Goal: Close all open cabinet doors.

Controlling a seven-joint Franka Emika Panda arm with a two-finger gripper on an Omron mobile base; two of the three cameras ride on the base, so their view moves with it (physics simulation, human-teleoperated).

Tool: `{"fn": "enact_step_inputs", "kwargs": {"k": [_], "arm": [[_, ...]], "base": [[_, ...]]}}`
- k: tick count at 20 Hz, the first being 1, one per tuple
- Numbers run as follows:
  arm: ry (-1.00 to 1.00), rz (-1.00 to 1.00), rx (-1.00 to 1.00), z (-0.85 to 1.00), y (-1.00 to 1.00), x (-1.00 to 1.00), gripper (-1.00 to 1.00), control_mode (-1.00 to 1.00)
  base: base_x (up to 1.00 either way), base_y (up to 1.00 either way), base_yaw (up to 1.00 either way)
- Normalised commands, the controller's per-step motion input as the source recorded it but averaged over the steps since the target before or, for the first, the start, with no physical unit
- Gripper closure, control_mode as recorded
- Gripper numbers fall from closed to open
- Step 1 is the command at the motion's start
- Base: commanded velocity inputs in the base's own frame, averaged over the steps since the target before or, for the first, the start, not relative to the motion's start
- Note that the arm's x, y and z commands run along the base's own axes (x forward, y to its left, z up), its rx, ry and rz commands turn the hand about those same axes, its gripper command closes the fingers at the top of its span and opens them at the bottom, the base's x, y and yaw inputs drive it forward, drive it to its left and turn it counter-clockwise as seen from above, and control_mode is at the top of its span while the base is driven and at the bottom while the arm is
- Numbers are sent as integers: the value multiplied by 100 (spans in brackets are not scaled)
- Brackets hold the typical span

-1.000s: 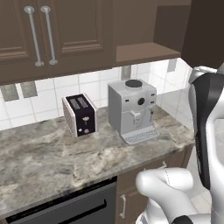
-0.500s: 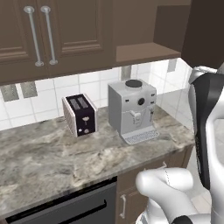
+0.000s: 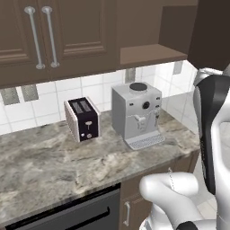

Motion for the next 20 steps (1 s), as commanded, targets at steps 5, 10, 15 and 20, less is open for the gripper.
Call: {"fn": "enact_step_inputs", "kwargs": {"k": [5, 10, 15, 20], "arm": [[0, 0, 0, 0, 0, 0, -100, 100], [0, 0, 0, 0, 0, 0, -100, 100], [0, 0, 0, 0, 0, 0, -100, 100], [0, 0, 0, 0, 0, 0, -100, -100]], "base": [[0, -36, 3], [15, -33, 2], [9, -15, 2], [0, -3, 1]]}}
